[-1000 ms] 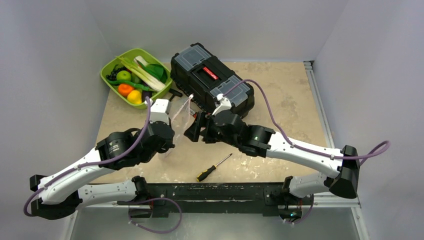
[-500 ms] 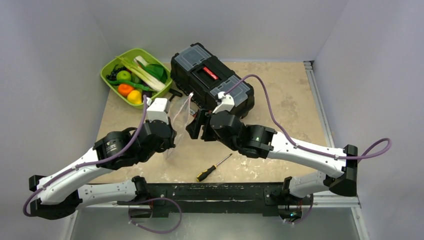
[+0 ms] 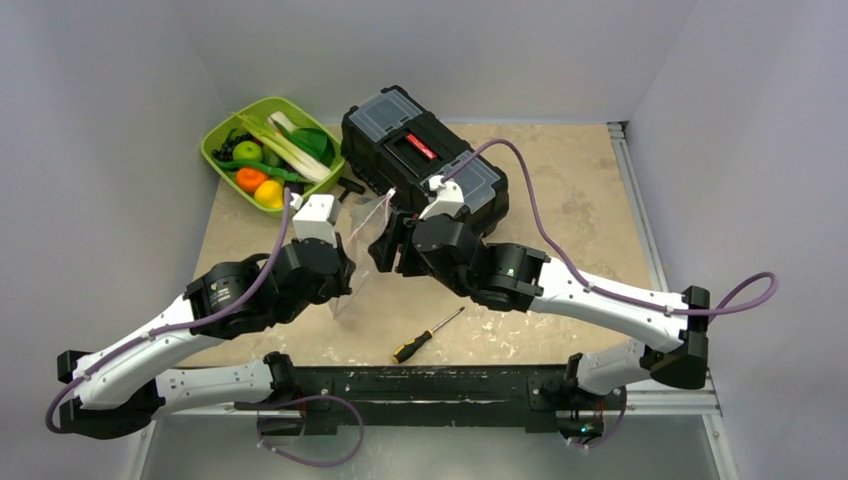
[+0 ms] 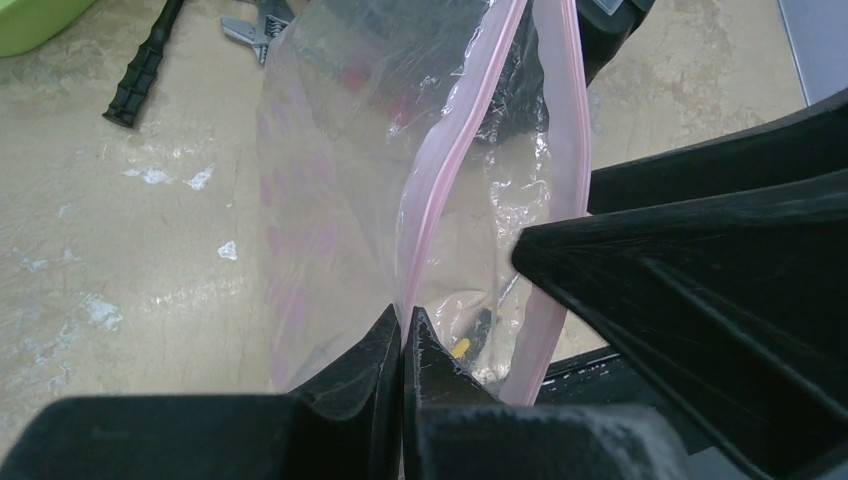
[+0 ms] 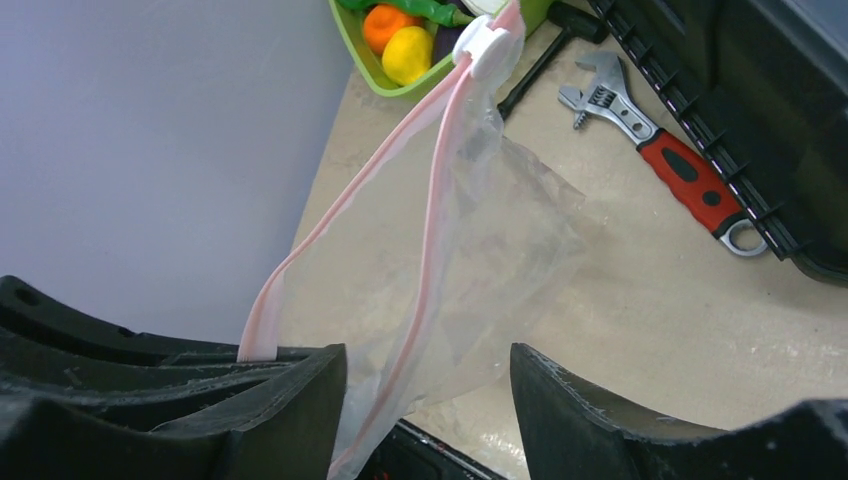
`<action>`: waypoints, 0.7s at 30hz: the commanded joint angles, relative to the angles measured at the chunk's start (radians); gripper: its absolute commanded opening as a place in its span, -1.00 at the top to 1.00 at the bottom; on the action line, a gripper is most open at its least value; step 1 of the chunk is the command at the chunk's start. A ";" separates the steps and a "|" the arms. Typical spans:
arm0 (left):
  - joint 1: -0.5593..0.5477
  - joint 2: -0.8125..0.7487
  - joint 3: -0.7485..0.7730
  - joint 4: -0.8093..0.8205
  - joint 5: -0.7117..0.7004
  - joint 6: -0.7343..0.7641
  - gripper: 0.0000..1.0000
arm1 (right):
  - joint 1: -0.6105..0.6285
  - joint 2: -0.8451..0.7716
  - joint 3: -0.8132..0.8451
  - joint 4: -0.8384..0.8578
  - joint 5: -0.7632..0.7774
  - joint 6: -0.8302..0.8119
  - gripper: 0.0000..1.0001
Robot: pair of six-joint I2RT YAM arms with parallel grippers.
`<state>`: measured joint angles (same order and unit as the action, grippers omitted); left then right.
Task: Place the food in the zip-top bag and seal the zipper
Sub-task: Open the zipper of the food storage bag at the center of the board.
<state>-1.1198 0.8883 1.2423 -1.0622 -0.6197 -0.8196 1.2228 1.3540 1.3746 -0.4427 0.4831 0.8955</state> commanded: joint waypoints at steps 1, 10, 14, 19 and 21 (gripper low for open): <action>0.003 -0.003 0.051 0.043 0.018 -0.011 1.00 | 0.019 0.075 0.068 -0.034 0.067 -0.022 -0.15; 0.005 -0.012 0.046 0.088 0.056 -0.039 1.00 | 0.058 0.103 0.144 -0.095 0.178 -0.094 0.68; 0.006 -0.018 0.039 0.142 0.113 -0.047 0.99 | 0.064 0.067 0.201 -0.227 0.213 -0.144 1.00; 0.012 -0.044 -0.021 0.317 0.311 0.003 -0.09 | 0.064 -0.097 0.143 -0.334 0.232 -0.251 1.00; 0.013 -0.047 -0.028 0.361 0.393 0.038 -0.35 | 0.064 -0.172 0.114 -0.394 0.237 -0.289 1.00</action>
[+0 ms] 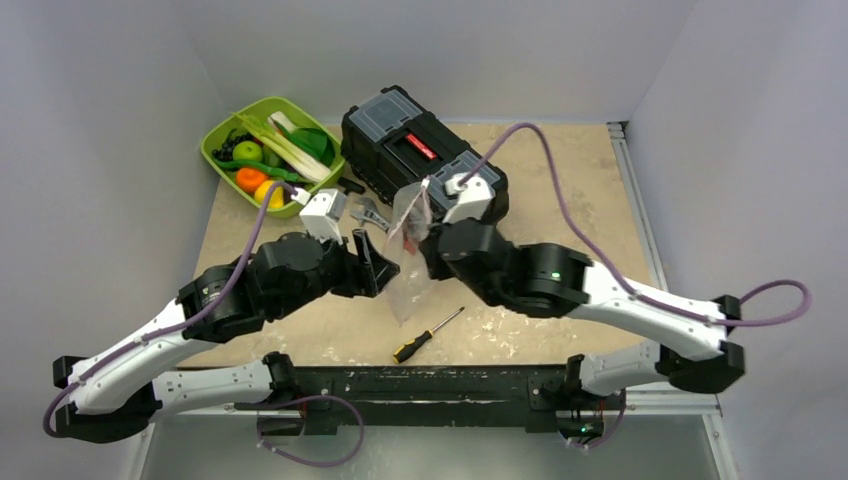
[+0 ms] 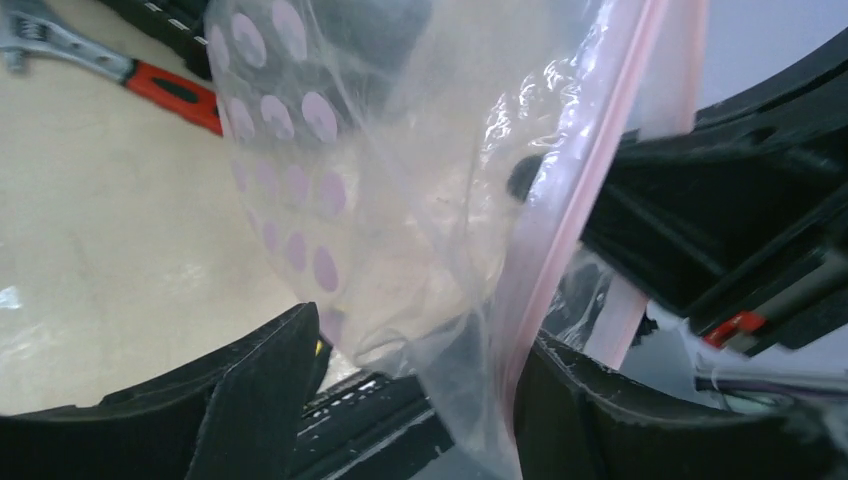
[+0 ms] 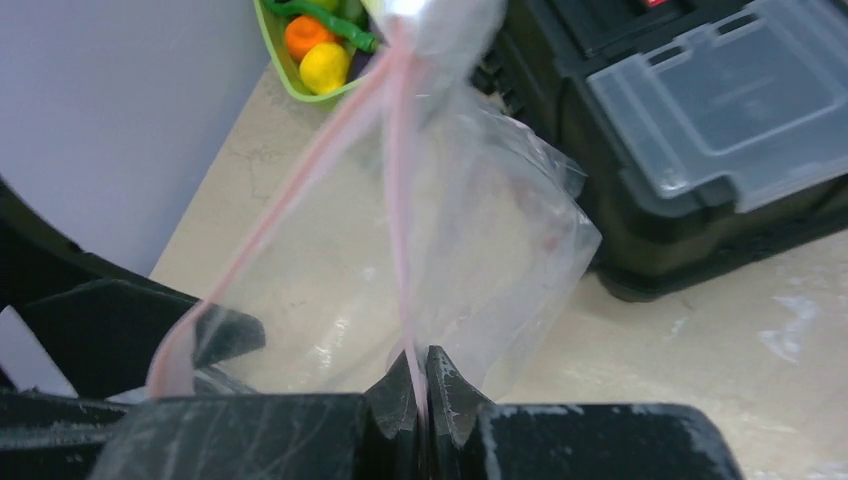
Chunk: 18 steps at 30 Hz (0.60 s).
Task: Place the food in the zip-top bag and seal the zipper
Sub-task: Open the zipper of the food storage bag at the center of the board.
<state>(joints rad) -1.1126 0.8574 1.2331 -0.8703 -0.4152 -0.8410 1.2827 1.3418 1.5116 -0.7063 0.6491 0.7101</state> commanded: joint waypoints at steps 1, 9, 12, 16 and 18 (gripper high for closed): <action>0.006 -0.016 -0.015 0.183 0.215 0.079 -0.45 | 0.005 -0.192 -0.022 -0.185 0.083 -0.097 1.00; 0.007 -0.055 0.018 0.140 0.228 0.188 -0.68 | 0.004 -0.388 -0.005 -0.549 0.087 0.009 1.00; 0.007 -0.074 0.023 0.058 0.153 0.197 -0.69 | 0.005 -0.384 -0.013 -0.586 0.019 0.002 1.00; 0.007 -0.094 0.027 -0.100 0.036 0.173 -0.69 | 0.005 -0.317 -0.048 -0.526 -0.076 -0.067 1.00; 0.006 -0.115 0.021 -0.152 0.000 0.156 -0.69 | 0.004 -0.288 -0.074 -0.454 -0.086 -0.097 1.00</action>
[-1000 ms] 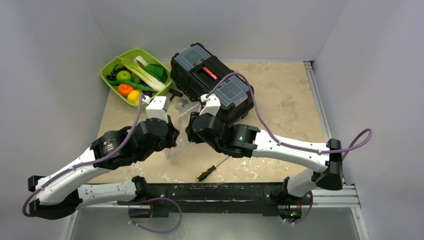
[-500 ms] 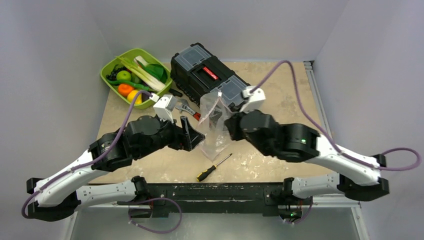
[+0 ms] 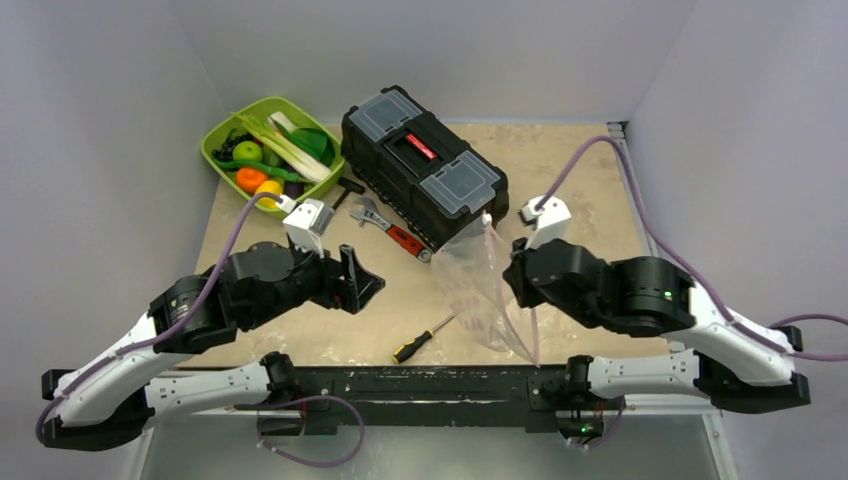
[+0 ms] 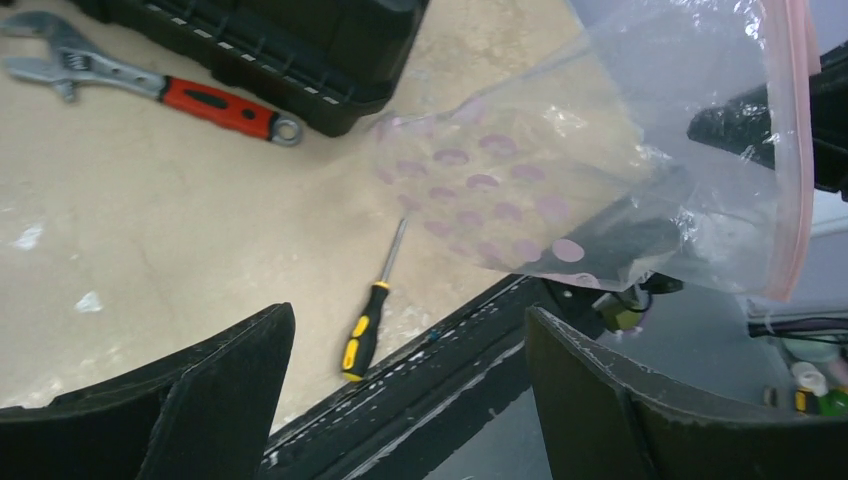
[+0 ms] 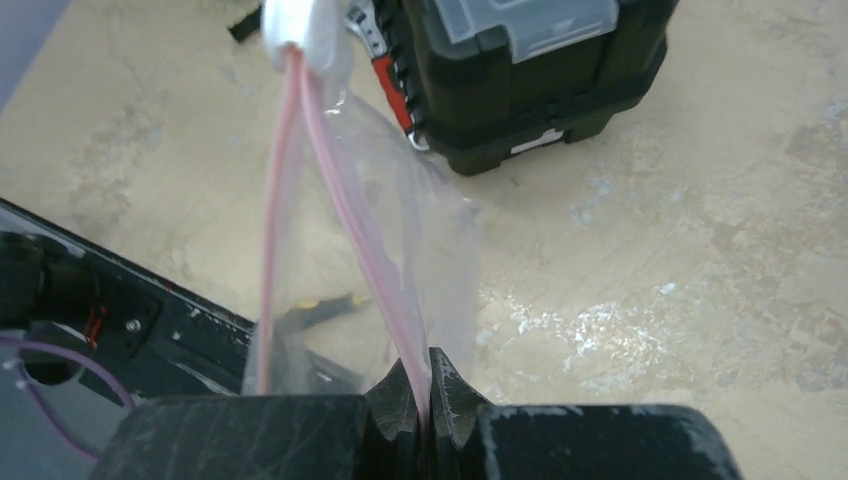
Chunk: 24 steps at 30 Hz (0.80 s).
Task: Place the food in the zip-top bag and seal the zipper
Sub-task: Open the zipper of the food storage bag at the center of the board.
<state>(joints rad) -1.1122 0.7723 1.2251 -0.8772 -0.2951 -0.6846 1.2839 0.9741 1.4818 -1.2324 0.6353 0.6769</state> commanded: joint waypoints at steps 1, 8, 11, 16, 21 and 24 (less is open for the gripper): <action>0.006 -0.043 0.021 -0.153 -0.121 -0.008 -0.69 | 0.004 0.090 -0.052 0.118 -0.083 -0.088 1.00; 0.008 -0.156 -0.054 -0.053 -0.050 -0.070 -0.74 | 0.004 0.220 -0.031 0.402 -0.140 -0.221 1.00; 0.008 -0.136 -0.045 -0.042 -0.054 -0.098 -0.75 | 0.003 0.335 -0.013 0.538 -0.169 -0.228 1.00; 0.009 -0.103 -0.063 -0.061 -0.120 -0.169 -0.73 | 0.003 0.517 0.037 0.699 -0.231 -0.231 1.00; 0.050 -0.083 -0.096 -0.079 -0.172 -0.163 -0.73 | 0.001 0.586 0.033 0.814 -0.282 -0.245 1.00; 0.118 -0.064 -0.098 -0.137 -0.176 -0.169 -0.58 | -0.012 0.591 0.028 0.830 -0.305 -0.227 1.00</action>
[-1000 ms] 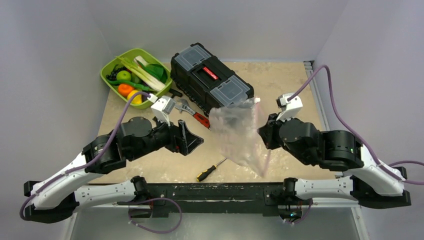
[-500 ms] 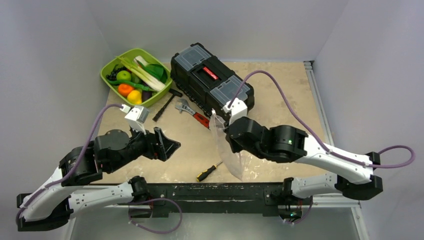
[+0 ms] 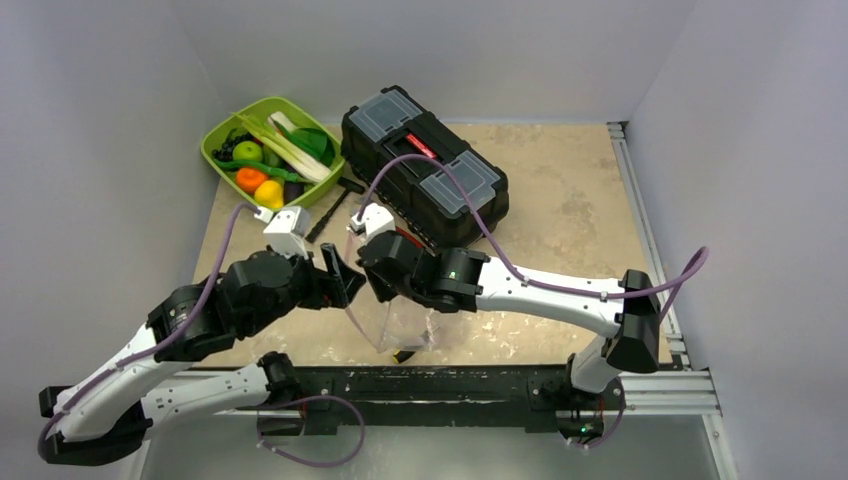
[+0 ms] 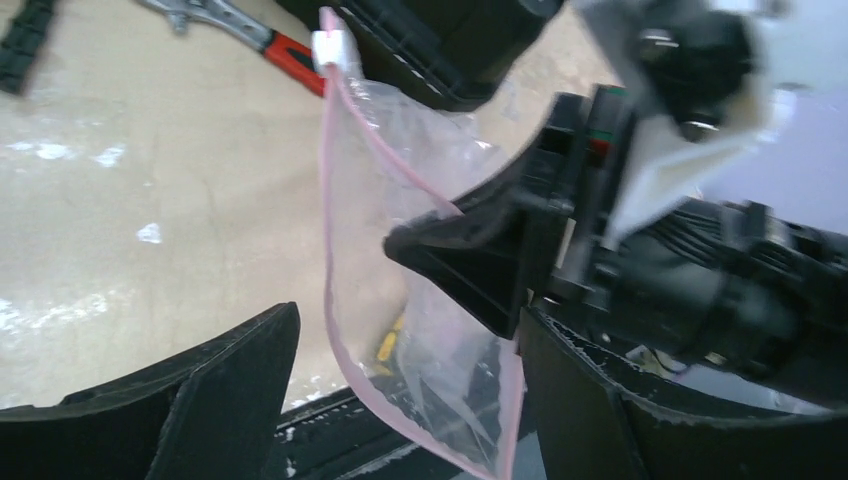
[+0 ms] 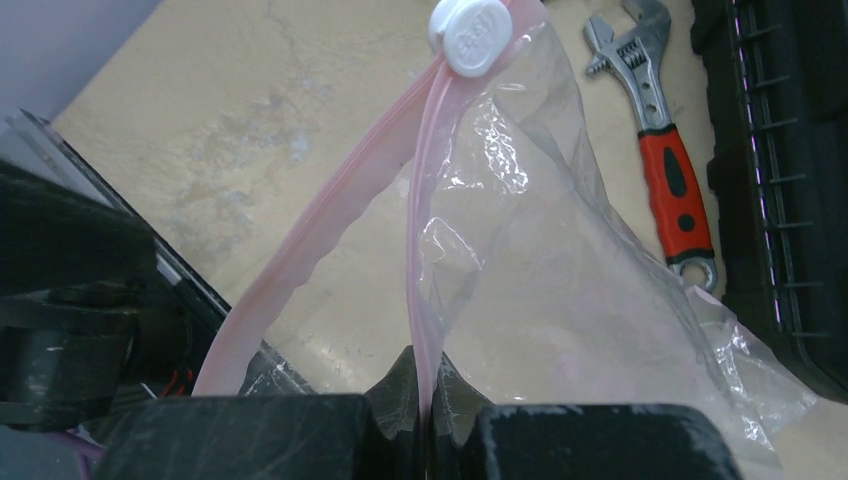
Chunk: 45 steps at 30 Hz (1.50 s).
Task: Place the food in the zip-top bag and seal the zipper
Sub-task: Open the zipper of the food storage bag at the center of the board.
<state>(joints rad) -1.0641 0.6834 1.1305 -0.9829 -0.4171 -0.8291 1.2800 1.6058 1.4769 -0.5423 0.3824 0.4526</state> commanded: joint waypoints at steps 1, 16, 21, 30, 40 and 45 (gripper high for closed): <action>0.087 0.027 -0.010 -0.047 -0.053 -0.033 -0.54 | -0.014 -0.039 0.034 0.142 -0.060 0.001 1.00; 0.259 0.096 -0.090 0.063 0.050 0.054 0.92 | -0.088 -0.025 0.051 0.134 -0.196 -0.037 0.91; 0.305 0.096 -0.110 0.088 0.105 0.050 0.99 | -0.088 -0.005 0.146 -0.024 -0.096 -0.041 0.46; 0.319 0.112 -0.081 0.071 0.140 0.044 1.00 | -0.088 -0.048 0.105 0.002 -0.116 -0.051 0.27; 0.463 0.220 -0.102 0.056 0.233 0.090 1.00 | -0.094 -0.044 0.040 0.113 -0.162 0.004 1.00; 0.532 0.196 -0.117 0.119 0.364 0.192 -0.20 | -0.131 0.017 0.040 0.165 -0.148 0.073 1.00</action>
<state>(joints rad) -0.5613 0.9218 1.0115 -0.9222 -0.1669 -0.7280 1.1820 1.5978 1.5131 -0.4656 0.2390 0.4583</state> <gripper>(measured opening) 0.433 0.005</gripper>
